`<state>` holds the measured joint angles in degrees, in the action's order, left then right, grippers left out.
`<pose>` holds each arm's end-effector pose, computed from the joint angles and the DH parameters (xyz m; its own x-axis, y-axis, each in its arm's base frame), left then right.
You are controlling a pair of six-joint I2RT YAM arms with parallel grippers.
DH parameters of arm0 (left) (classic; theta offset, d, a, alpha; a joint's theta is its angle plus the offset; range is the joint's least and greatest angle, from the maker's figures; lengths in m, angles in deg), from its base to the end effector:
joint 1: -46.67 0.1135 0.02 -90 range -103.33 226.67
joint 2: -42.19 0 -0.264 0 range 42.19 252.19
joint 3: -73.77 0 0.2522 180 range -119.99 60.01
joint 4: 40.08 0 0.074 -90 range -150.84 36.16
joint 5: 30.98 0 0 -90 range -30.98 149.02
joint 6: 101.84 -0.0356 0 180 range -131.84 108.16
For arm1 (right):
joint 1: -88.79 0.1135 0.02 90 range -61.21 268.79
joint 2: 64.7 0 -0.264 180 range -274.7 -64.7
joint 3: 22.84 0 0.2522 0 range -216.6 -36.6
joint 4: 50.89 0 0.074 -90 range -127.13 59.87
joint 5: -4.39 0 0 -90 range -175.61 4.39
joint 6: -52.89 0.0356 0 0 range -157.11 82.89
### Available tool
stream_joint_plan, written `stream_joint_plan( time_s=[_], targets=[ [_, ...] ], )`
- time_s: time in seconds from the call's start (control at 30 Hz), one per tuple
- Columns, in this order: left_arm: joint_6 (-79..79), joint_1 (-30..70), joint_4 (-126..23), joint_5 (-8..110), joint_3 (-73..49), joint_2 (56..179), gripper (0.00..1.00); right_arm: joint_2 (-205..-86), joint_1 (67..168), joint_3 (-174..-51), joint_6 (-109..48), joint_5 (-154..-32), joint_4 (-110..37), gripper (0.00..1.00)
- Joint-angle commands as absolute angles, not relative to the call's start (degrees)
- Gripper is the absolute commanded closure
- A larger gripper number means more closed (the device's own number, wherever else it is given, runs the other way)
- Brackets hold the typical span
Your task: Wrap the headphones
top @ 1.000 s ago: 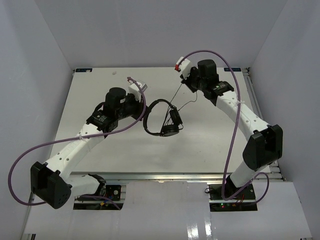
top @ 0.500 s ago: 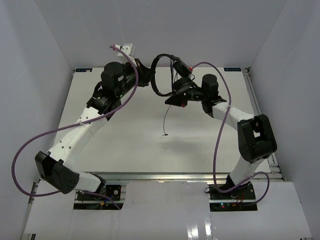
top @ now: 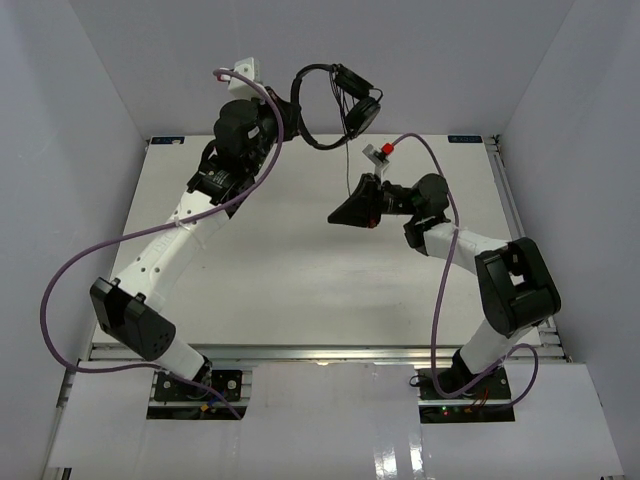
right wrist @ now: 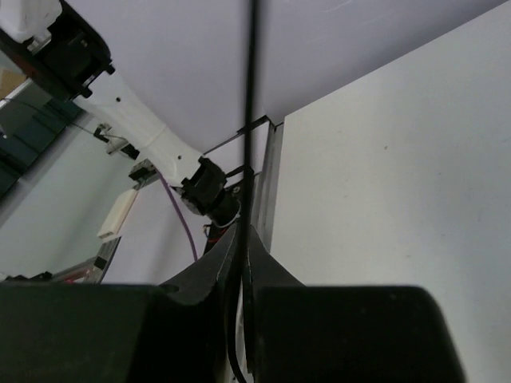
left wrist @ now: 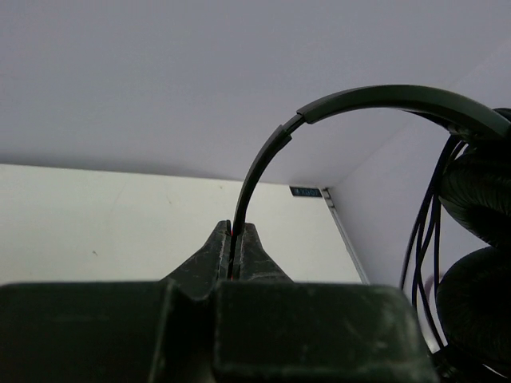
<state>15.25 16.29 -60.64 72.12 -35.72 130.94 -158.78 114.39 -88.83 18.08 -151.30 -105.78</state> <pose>0.3136 -0.1745 0.4671 -0.1329 -0.4362 -0.8900 0.2657 0.8494 -0.4560 0.2930 0.1763 0.2981 -0.5162 0.1275 -0.8469 -0.8542 -0.1487 0.4983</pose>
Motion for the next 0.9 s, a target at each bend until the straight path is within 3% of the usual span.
stream_joint_plan(
  time_s=[0.0,0.13,0.33,0.63,0.87],
  targets=[
    [16.6,18.2,-58.7,78.0,-43.0,132.3,1.00,-153.4,117.4,-85.4,18.2,-153.3,-109.8,0.91],
    [16.6,20.8,-60.9,79.4,-44.7,134.2,1.00,-148.8,118.8,-84.0,9.2,-153.4,-101.4,0.92],
    [15.2,25.7,-63.4,80.1,-40.9,134.0,1.00,-141.3,119.4,-88.4,-18.6,-147.1,-60.6,0.92],
    [2.0,26.0,-72.7,78.0,-40.9,144.8,1.00,-145.2,127.2,-116.6,-56.2,-116.8,-10.0,0.92],
    [-7.6,19.6,-74.5,76.5,-32.5,148.0,1.00,-150.3,133.2,-128.6,-72.8,-90.9,1.8,0.92]
  ],
)
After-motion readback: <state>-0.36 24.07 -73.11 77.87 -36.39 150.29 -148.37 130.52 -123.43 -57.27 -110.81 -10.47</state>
